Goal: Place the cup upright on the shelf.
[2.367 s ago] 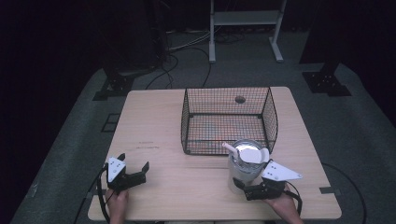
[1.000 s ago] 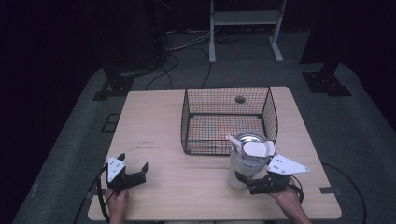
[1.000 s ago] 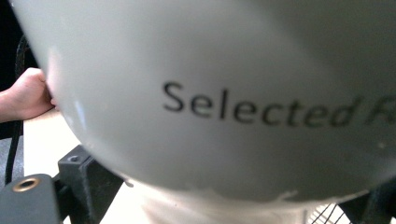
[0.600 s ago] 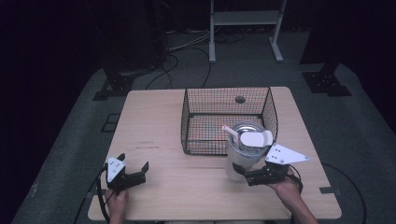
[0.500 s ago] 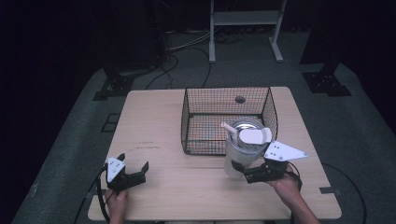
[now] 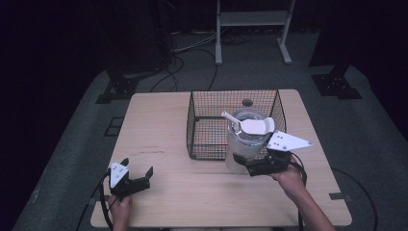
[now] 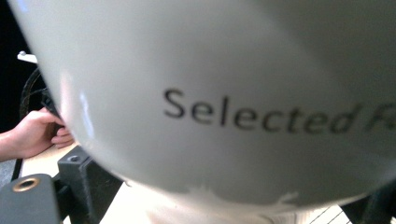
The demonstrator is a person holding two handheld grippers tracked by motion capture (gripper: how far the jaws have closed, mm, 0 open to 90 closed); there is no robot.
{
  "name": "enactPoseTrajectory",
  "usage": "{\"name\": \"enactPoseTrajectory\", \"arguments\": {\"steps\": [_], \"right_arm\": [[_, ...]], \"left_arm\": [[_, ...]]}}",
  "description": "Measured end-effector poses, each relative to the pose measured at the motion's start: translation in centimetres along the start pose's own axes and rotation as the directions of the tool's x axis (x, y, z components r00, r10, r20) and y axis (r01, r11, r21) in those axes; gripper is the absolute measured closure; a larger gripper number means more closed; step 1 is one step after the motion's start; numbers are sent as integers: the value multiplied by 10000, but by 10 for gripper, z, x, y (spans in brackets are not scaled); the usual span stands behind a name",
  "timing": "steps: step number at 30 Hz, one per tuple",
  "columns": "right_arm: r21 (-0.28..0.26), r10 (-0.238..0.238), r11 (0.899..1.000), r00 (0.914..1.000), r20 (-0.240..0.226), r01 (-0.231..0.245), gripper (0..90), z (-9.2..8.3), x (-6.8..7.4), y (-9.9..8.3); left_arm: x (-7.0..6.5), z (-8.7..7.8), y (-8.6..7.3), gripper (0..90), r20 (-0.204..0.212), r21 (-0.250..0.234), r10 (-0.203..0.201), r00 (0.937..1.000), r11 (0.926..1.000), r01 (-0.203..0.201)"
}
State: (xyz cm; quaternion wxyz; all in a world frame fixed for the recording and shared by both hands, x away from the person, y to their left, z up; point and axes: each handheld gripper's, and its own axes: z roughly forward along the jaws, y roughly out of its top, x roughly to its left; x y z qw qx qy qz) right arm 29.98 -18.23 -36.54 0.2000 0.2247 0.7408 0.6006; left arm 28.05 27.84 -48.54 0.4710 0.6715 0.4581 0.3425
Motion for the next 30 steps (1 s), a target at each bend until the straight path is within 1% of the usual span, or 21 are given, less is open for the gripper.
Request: {"name": "enactPoseTrajectory", "arguments": {"steps": [2, 3, 6, 13, 20, 23, 27, 30], "right_arm": [[38, 33, 10000, 10000, -6, -33, 84, 3, -2, 4], [-9, -34, 10000, 10000, 12, 34, 83, 4, -4, 7], [-9, 27, 10000, 10000, 30, -27, 83, 8, -8, 14], [55, -203, 9998, 9998, 47, 203, 83, 17, -14, 28], [83, -259, 9996, 9997, 36, 259, 83, 26, -19, 38], [100, -186, 9998, 9998, 16, 186, 83, 30, -22, 42], [74, -301, 9995, 9995, 68, 300, 83, 38, -28, 47], [88, -299, 9995, 9995, 34, 299, 83, 43, -31, 50]], "left_arm": [[0, 0, 0, 0, 1, 4, -5, 10000, 10000, 5], [0, 0, 0, 0, 8, 16, -11, 10000, 10000, 11], [0, 0, 0, 0, 13, 12, -19, 10000, 10000, 19], [1, 0, 0, 0, 17, -9, -12, 10000, 10000, 12], [0, 0, 0, 0, -20, 20, 43, 10000, 10000, -43], [0, 0, 0, 0, -21, 14, 18, 10000, 10000, -18], [0, 0, 0, 0, -20, -1, 21, 10000, 10000, -21], [0, 0, 0, 0, -10, -26, -2, 10000, 10000, 2]]}}
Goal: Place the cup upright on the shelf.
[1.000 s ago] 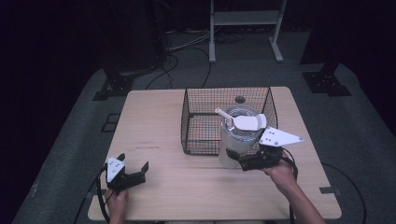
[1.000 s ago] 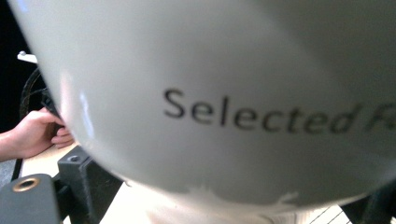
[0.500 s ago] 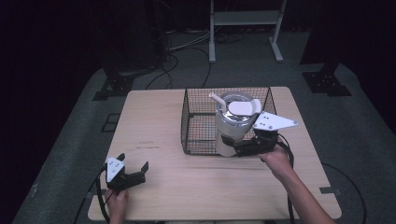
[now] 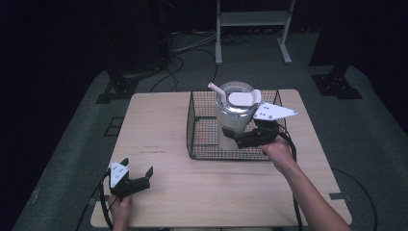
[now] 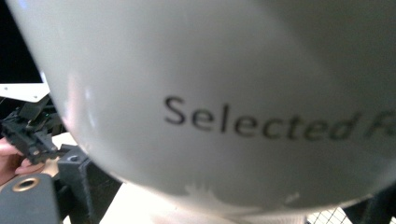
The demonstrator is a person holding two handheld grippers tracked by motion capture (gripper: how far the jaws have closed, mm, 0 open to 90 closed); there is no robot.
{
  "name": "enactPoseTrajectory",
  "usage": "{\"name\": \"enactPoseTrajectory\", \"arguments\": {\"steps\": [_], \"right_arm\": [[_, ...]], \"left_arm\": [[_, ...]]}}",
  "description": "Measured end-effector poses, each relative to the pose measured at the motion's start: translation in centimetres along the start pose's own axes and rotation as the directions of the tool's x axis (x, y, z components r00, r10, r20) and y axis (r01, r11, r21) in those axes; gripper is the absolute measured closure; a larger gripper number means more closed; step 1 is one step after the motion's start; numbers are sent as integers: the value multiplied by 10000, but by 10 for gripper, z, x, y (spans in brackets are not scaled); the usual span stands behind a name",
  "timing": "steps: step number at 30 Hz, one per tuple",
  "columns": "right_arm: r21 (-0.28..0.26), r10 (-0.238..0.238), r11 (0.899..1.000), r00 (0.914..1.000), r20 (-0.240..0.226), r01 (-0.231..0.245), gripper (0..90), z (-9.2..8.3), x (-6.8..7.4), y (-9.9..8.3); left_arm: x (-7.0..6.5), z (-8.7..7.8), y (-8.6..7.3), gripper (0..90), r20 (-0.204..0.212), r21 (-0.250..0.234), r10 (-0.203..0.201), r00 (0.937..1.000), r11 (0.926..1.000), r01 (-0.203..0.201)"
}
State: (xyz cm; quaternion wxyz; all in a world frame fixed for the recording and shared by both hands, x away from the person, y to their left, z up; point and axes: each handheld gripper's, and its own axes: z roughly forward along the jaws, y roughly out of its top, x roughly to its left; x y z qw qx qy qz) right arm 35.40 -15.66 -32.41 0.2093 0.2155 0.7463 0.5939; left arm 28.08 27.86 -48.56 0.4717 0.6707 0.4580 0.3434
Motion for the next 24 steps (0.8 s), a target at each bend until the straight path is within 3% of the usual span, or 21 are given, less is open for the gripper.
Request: {"name": "enactPoseTrajectory", "arguments": {"steps": [24], "right_arm": [[198, 21, 9998, 9998, 211, -25, 83, 48, -28, 19]], "left_arm": [[0, -1, 0, 0, 33, 14, 13, 10000, 10000, -13]]}}
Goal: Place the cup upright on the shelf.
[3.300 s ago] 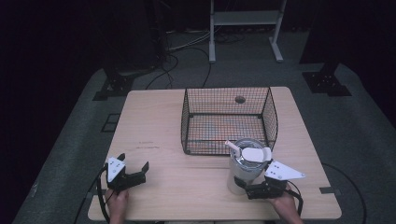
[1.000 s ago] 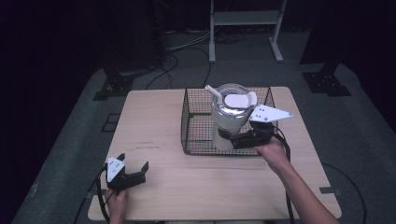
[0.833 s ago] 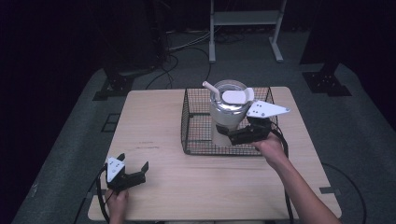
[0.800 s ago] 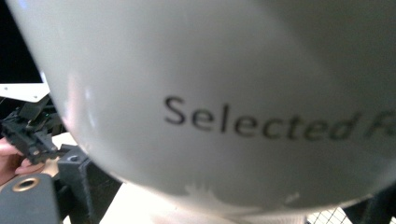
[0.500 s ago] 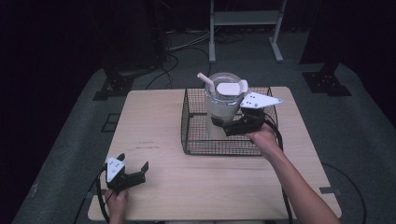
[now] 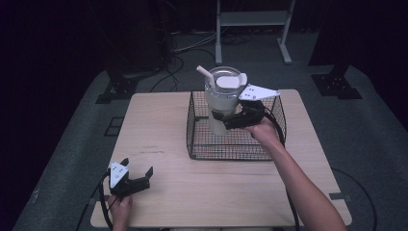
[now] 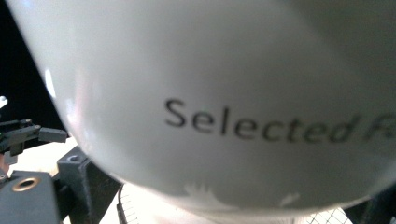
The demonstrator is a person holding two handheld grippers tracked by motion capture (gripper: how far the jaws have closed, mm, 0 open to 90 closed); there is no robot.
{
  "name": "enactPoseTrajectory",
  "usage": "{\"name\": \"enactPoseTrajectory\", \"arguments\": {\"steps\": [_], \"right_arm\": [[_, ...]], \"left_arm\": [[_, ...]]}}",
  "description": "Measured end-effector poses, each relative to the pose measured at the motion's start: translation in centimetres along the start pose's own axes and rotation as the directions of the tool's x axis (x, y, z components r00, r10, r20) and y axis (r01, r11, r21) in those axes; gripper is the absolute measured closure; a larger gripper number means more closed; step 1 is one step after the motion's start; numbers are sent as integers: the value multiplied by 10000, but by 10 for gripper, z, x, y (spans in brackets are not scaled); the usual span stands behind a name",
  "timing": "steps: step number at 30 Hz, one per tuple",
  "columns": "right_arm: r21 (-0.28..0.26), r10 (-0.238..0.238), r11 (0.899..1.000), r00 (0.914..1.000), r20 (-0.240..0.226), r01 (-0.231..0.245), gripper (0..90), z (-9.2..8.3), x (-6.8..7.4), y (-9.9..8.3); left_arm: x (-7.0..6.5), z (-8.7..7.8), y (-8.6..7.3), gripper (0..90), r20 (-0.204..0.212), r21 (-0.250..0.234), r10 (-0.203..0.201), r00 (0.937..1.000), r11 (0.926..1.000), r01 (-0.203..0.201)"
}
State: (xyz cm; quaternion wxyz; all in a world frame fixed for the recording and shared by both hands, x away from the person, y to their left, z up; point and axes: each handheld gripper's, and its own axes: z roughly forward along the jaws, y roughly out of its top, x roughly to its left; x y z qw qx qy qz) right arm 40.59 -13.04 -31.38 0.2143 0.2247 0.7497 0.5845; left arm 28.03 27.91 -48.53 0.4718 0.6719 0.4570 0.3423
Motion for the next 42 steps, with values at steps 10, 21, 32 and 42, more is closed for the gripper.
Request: {"name": "enactPoseTrajectory", "arguments": {"steps": [10, 21, 32, 42], "right_arm": [[2, 175, 9998, 9998, 44, -175, 83, 21, -11, 1], [318, 46, 9995, 9999, 99, -49, 83, 45, -24, -11], [447, 328, 9985, 9994, -84, -324, 83, 66, -34, -28], [576, 611, 9965, 9981, -91, -605, 83, 81, -41, -44]], "left_arm": [[0, 0, 0, 0, 24, -43, -36, 10000, 10000, 36], [0, 0, 0, 0, 27, -43, -40, 10000, 10000, 40], [0, 0, 0, 0, 41, -57, -33, 10000, 10000, 34], [1, 0, 0, 0, 62, -72, -33, 10000, 10000, 33]]}}
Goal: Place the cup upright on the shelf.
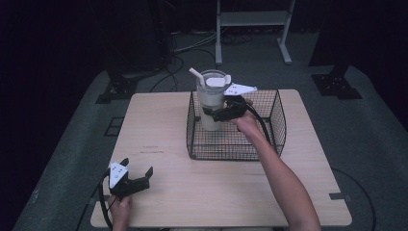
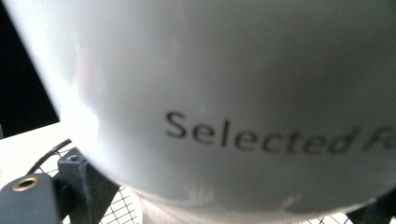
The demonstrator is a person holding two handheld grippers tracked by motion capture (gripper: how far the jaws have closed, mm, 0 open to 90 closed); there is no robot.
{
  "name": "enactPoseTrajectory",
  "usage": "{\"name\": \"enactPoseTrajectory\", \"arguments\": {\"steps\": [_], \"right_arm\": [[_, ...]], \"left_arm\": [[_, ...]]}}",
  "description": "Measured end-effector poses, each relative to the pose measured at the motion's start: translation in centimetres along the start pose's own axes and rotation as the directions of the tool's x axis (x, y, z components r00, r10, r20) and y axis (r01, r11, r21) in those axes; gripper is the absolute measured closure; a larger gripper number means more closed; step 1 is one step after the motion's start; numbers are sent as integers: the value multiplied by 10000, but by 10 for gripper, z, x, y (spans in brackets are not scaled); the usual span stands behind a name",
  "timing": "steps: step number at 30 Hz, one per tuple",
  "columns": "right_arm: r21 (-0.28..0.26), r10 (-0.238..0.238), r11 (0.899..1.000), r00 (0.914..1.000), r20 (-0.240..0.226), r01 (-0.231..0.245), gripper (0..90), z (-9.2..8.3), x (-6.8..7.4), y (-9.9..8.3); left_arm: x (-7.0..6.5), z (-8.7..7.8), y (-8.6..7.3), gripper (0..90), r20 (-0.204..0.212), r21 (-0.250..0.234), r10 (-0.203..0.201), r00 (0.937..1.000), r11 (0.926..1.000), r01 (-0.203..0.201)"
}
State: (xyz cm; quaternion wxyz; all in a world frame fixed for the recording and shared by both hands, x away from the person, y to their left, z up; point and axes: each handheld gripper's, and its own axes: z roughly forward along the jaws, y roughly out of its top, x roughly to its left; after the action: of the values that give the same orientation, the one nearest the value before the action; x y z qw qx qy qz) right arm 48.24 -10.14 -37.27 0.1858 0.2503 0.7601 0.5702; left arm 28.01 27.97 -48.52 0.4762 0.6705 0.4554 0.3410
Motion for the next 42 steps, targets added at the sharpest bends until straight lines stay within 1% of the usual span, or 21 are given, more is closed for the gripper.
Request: {"name": "enactPoseTrajectory", "arguments": {"steps": [3, 8, 10, 14, 17, 21, 23, 24, 26, 31, 35, 38, 42], "right_arm": [[129, -57, 9999, 10000, 3, 57, 82, 5, -2, -5], [313, 215, 9993, 9996, -164, -210, 82, 12, -4, -16], [437, 102, 9990, 9999, -126, -97, 82, 15, -6, -20], [559, 419, 9976, 9991, -89, -413, 82, 19, -7, -24], [689, 334, 9971, 9994, -16, -332, 82, 20, -8, -27], [764, 385, 9964, 9992, -81, -378, 82, 22, -9, -29], [895, 252, 9957, 9997, -76, -244, 82, 24, -9, -30], [999, 211, 9948, 9998, -66, -204, 82, 25, -9, -31], [1050, 175, 9943, 9998, -98, -163, 82, 26, -11, -33], [1327, 285, 9908, 9995, -124, -266, 82, 29, -12, -37], [1440, 314, 9891, 9994, -124, -293, 82, 33, -12, -39], [1630, 157, 9866, 9997, -174, -126, 82, 35, -12, -41], [1559, -1, 9878, 9995, -305, 49, 81, 36, -12, -42]], "left_arm": [[0, 0, 0, 0, -7, -13, -4, 10000, 10000, 4], [0, 0, 0, 0, -9, -8, -9, 10000, 10000, 9], [0, 0, 0, 0, -6, -30, -11, 10000, 10000, 11], [0, 0, 0, 0, -6, -41, -10, 10000, 10000, 10], [0, 0, 0, 0, -5, -49, -19, 10000, 10000, 19], [0, 0, 0, 0, -10, -52, -23, 10000, 10000, 23], [0, 0, 0, 0, -8, -67, -46, 10000, 10000, 46], [0, 0, 0, 0, -5, -48, 8, 10000, 10000, -8], [0, 0, 0, 0, 2, -34, -17, 10000, 10000, 17], [0, 0, 0, 0, 5, -27, -30, 10000, 10000, 30], [0, 0, 0, 0, 8, -46, -36, 10000, 10000, 37], [0, 0, 0, 0, 17, -40, -42, 10000, 10000, 42], [0, 0, 0, 0, 9, -53, -28, 10000, 10000, 28]]}}
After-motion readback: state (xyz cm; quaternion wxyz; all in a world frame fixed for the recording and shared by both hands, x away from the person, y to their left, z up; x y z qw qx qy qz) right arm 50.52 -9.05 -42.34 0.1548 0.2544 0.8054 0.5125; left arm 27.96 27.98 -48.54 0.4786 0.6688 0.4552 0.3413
